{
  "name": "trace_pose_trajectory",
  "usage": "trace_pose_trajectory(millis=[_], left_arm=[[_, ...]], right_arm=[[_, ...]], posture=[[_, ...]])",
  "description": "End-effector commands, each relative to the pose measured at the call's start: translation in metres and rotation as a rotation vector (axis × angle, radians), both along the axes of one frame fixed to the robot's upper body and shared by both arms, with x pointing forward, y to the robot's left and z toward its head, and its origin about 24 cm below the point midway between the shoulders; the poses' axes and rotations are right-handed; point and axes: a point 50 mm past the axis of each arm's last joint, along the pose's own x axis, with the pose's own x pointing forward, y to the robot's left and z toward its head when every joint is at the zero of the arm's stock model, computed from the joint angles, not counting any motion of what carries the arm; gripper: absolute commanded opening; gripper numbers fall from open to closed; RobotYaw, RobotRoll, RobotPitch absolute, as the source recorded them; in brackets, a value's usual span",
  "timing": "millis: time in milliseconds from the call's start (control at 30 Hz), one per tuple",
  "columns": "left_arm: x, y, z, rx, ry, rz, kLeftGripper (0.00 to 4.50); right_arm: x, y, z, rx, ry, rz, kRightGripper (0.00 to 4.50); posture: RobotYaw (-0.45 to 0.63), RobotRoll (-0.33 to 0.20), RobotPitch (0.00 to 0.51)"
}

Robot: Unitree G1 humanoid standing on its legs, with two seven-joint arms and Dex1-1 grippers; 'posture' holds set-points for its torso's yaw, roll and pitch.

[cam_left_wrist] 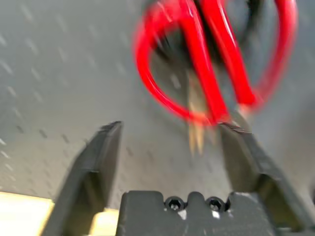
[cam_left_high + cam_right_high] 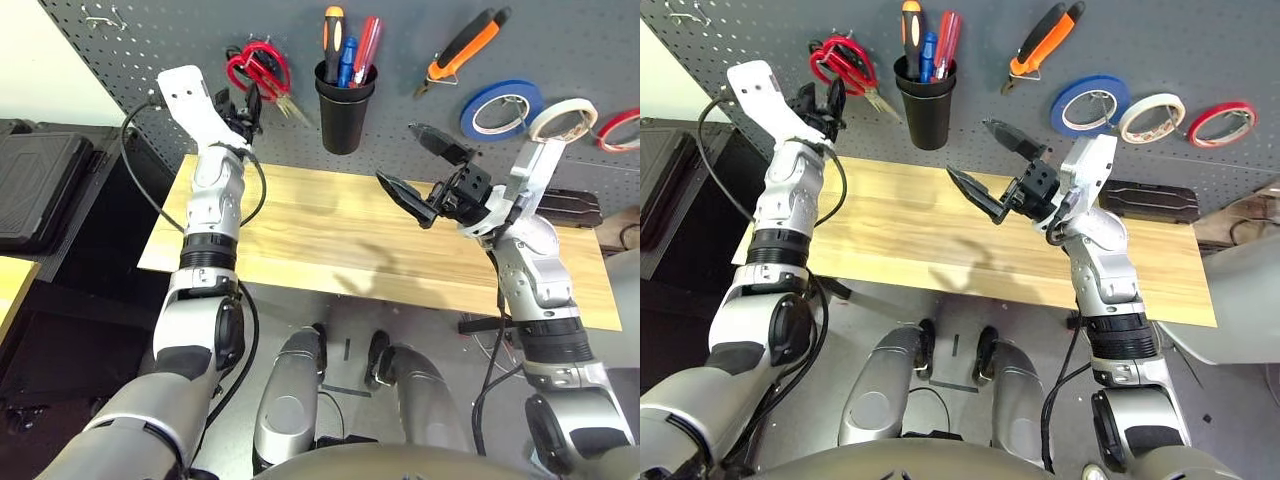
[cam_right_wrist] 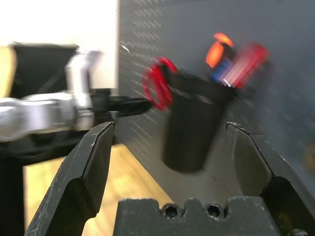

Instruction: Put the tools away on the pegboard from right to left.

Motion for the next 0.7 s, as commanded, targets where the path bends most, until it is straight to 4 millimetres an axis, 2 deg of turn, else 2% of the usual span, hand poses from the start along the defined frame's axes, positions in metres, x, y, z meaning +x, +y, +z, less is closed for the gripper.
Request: trace_pose_trajectory(millis=[33, 133, 300, 700], left_arm=[[-0.012, 0.004, -0.004, 0.036, -0.01, -0.058, 4.48], [-0.025, 0.012, -0.017, 0.111, -0.002, -0.082, 4.48], [-0.04, 0.025, -0.03, 0.148, 0.002, -0.086, 4.48], [-0.066, 0.058, -0.067, 0.281, 0.021, -0.051, 4.48]], right_arm=[[0.004, -0.009, -0.014, 0.025, 0.042, -0.142, 4.5], [0.007, -0.016, -0.026, 0.077, 0.085, -0.289, 4.5], [0.007, -0.025, -0.045, 0.09, 0.151, -0.441, 4.5], [0.004, -0.074, -0.084, 0.214, 0.249, -0.917, 4.5]], posture=[[0.21, 0.0, 0.188], [0.21, 0.0, 0.174], [0.2, 0.0, 0.157], [0.17, 0.0, 0.134]])
